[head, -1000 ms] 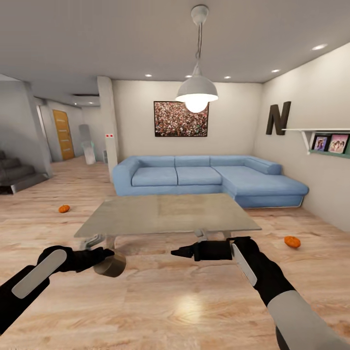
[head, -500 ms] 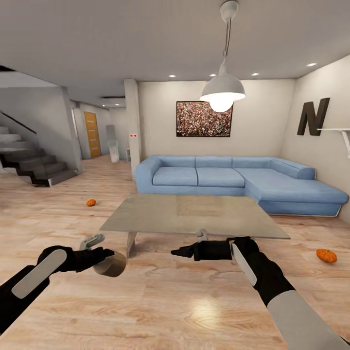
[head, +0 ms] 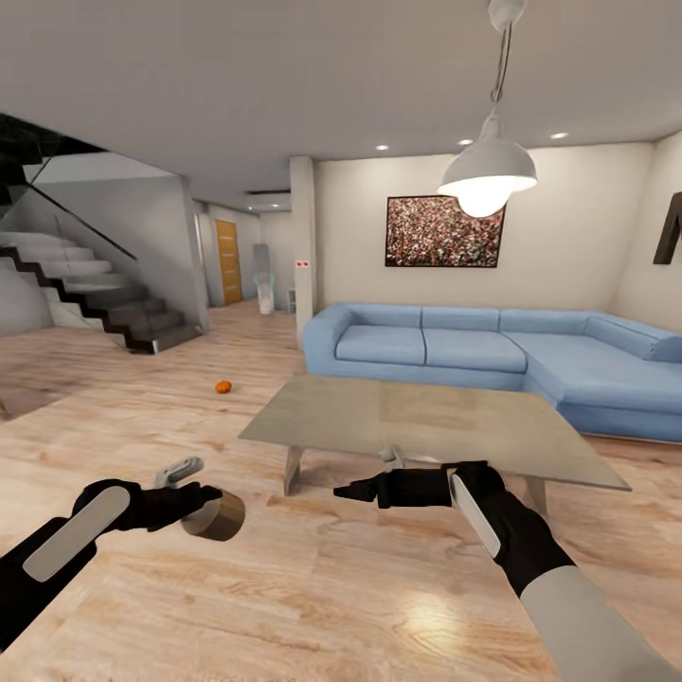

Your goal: Place each of the two pumpkins and all three candles from the living room inside a cabinet in the living room (use any cabinet), then make sure every cabinet is closed, and position the cauldron so it is next to a table in the living room.

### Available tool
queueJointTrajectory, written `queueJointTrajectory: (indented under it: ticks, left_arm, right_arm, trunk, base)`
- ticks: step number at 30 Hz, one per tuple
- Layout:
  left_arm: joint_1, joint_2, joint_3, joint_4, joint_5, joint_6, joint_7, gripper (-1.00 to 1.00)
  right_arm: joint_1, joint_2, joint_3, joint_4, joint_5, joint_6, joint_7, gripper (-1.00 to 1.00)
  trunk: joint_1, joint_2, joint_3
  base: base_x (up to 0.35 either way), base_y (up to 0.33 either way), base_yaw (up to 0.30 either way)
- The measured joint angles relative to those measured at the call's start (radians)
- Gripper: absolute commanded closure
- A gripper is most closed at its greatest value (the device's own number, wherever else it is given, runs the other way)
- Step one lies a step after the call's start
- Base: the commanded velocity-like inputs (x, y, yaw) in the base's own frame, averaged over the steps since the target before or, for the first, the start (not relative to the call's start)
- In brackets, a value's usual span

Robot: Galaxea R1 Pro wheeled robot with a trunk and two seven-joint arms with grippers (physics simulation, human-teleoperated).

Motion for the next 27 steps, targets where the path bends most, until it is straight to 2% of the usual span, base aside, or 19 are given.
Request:
queueJointTrajectory:
  ticks: [27]
  left_arm:
    - [0.000, 0.000, 0.000, 0.000, -0.001, 0.000, 0.000, 1.00]
  right_arm:
    - [0.000, 0.000, 0.000, 0.000, 0.000, 0.000, -0.017, -1.00]
  trunk:
    - [0.000, 0.000, 0.000]
  base:
    - [0.000, 0.000, 0.290]
